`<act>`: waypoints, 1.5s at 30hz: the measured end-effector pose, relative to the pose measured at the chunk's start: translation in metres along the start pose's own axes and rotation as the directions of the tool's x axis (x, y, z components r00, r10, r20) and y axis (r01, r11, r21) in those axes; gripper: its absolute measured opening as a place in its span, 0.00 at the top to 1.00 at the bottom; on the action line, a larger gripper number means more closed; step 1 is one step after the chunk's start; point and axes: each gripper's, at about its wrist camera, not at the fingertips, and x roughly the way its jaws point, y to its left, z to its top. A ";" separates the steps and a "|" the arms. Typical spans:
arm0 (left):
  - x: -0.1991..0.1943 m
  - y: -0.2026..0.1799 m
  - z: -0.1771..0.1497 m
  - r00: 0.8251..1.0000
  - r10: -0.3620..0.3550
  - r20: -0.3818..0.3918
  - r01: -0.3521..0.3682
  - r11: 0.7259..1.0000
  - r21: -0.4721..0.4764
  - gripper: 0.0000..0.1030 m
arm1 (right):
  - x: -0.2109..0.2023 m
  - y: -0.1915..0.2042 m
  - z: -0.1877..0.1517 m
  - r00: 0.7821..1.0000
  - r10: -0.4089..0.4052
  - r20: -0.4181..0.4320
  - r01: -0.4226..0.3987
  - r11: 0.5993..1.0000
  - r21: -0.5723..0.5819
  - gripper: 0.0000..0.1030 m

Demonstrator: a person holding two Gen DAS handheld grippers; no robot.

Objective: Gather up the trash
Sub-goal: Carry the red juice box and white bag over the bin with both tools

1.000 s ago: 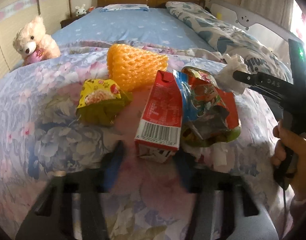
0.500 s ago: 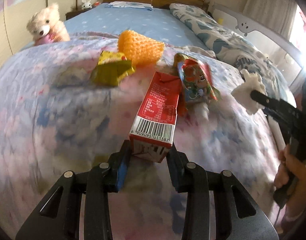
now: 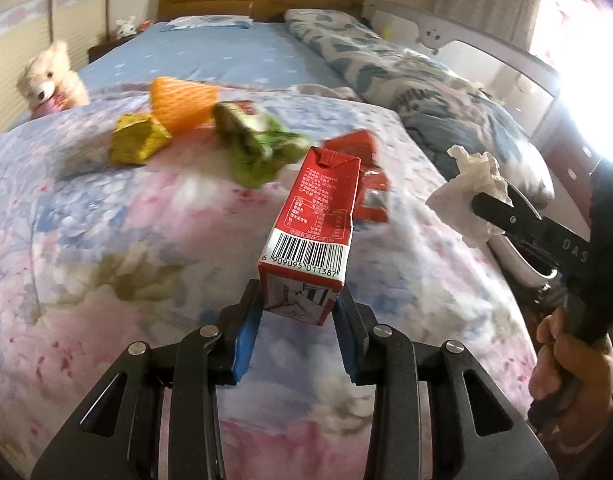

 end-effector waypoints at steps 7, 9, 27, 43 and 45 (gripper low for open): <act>-0.002 -0.029 -0.002 1.000 -0.029 0.000 0.029 0.998 0.049 0.67 | -0.027 -0.013 -0.011 1.000 -0.016 0.022 0.016 1.000 0.020 0.66; -0.002 -0.038 -0.002 0.999 -0.039 0.000 0.038 0.997 0.062 0.67 | -0.034 -0.017 -0.014 0.999 -0.019 0.026 0.018 0.999 0.027 0.66; 0.006 -0.105 -0.003 0.995 -0.099 -0.025 0.102 0.980 0.173 0.67 | -0.083 -0.049 -0.030 0.995 -0.067 0.075 0.061 0.995 0.082 0.66; 0.011 -0.148 0.004 0.990 -0.139 -0.035 0.144 0.957 0.252 0.67 | -0.111 -0.084 -0.030 0.983 -0.146 0.109 0.132 0.983 0.128 0.66; 0.013 -0.155 0.006 0.989 -0.144 -0.035 0.148 0.953 0.264 0.67 | -0.114 -0.090 -0.029 0.982 -0.155 0.111 0.139 0.981 0.137 0.66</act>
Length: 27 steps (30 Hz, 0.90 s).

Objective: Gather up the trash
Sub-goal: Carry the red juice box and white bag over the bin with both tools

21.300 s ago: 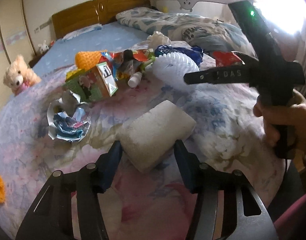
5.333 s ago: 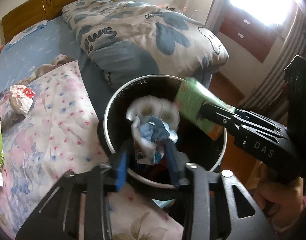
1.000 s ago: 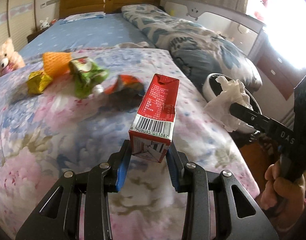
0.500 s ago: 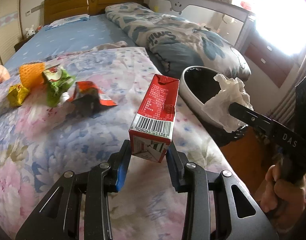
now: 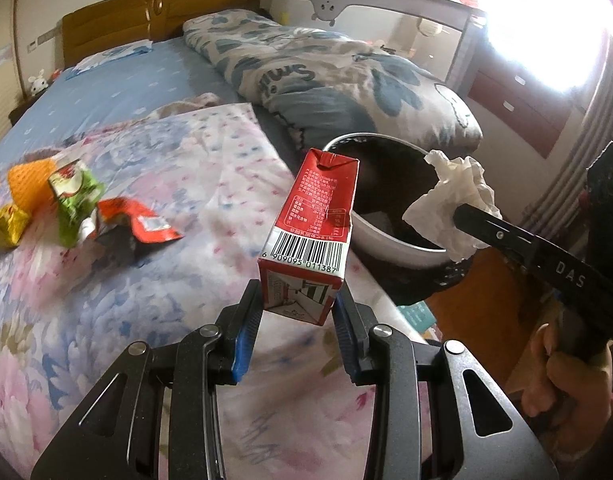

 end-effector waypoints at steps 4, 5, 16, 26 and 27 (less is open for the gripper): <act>0.003 -0.010 0.007 1.000 -0.010 0.002 0.010 1.000 0.020 0.67 | -0.003 -0.009 0.004 1.000 -0.015 0.009 0.015 1.000 0.007 0.66; 0.005 -0.012 0.008 1.000 -0.010 0.002 0.010 1.000 0.023 0.67 | -0.004 -0.011 0.005 1.000 -0.019 0.011 0.019 1.000 0.010 0.66; 0.017 -0.039 0.024 1.000 -0.019 0.001 0.019 0.997 0.080 0.67 | -0.007 -0.031 0.012 0.999 -0.049 0.018 0.048 0.998 0.032 0.65; 0.031 -0.055 0.037 1.000 -0.022 -0.009 0.023 0.994 0.111 0.67 | -0.005 -0.040 0.022 0.998 -0.063 0.020 0.062 0.997 0.036 0.65; 0.033 -0.056 0.039 1.000 -0.021 -0.011 0.022 0.993 0.112 0.67 | -0.004 -0.041 0.024 0.998 -0.065 0.021 0.065 0.997 0.035 0.65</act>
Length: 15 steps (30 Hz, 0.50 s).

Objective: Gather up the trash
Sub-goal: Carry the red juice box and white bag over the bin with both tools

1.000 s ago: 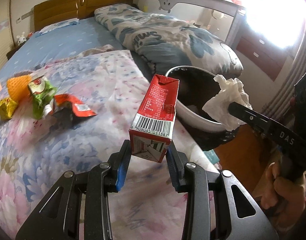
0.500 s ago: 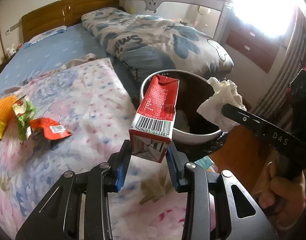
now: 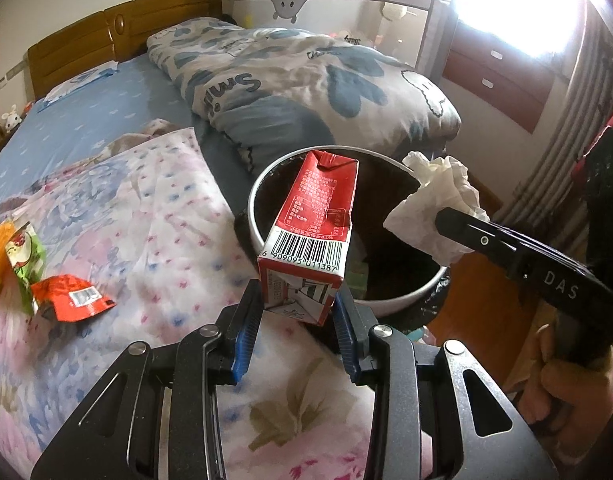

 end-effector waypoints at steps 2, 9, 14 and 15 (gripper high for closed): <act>0.003 -0.001 0.003 1.000 0.002 -0.001 -0.002 1.000 0.003 0.67 | 0.002 -0.002 0.002 1.000 -0.004 -0.002 0.004 1.000 -0.002 0.65; 0.013 -0.006 0.013 1.000 0.000 -0.007 0.000 1.000 0.007 0.67 | 0.007 -0.003 0.010 1.000 -0.014 -0.002 0.014 1.000 -0.013 0.65; 0.017 -0.008 0.016 1.000 0.004 -0.010 -0.004 1.000 0.018 0.67 | 0.013 -0.005 0.015 1.000 -0.020 -0.008 0.020 1.000 -0.017 0.65; 0.018 -0.008 0.017 1.000 0.004 -0.012 -0.004 1.000 0.017 0.67 | 0.014 -0.005 0.015 1.000 -0.022 -0.009 0.022 1.000 -0.019 0.65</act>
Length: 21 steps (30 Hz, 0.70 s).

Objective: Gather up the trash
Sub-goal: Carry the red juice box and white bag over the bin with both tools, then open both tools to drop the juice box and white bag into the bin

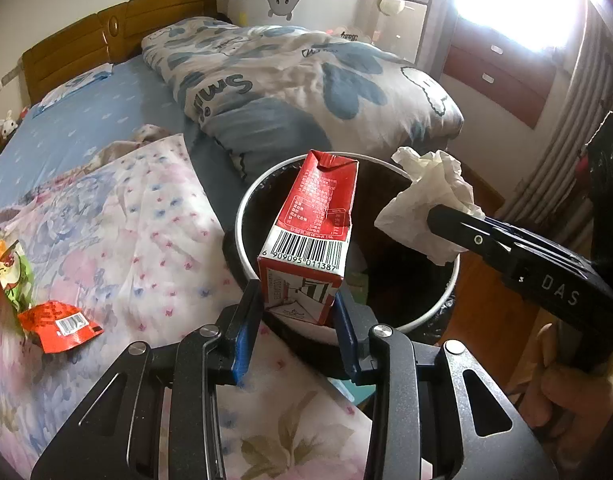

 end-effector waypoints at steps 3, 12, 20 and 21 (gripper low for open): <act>0.003 0.001 0.002 1.000 0.001 -0.004 -0.001 1.000 -0.004 0.67 | 0.004 0.000 0.002 1.000 -0.002 -0.006 0.002 1.000 -0.003 0.65; 0.010 0.002 0.007 1.000 0.001 -0.016 -0.001 1.000 -0.007 0.67 | 0.013 -0.001 0.008 1.000 -0.019 -0.021 0.019 1.000 -0.019 0.65; 0.015 0.002 0.013 0.999 -0.022 -0.023 0.022 1.000 -0.018 0.67 | 0.021 -0.002 0.016 0.999 -0.043 -0.029 0.042 0.999 -0.027 0.62; 0.016 0.002 0.012 0.999 -0.024 -0.025 0.024 1.000 -0.019 0.66 | 0.021 -0.003 0.016 0.999 -0.044 -0.030 0.043 0.999 -0.027 0.61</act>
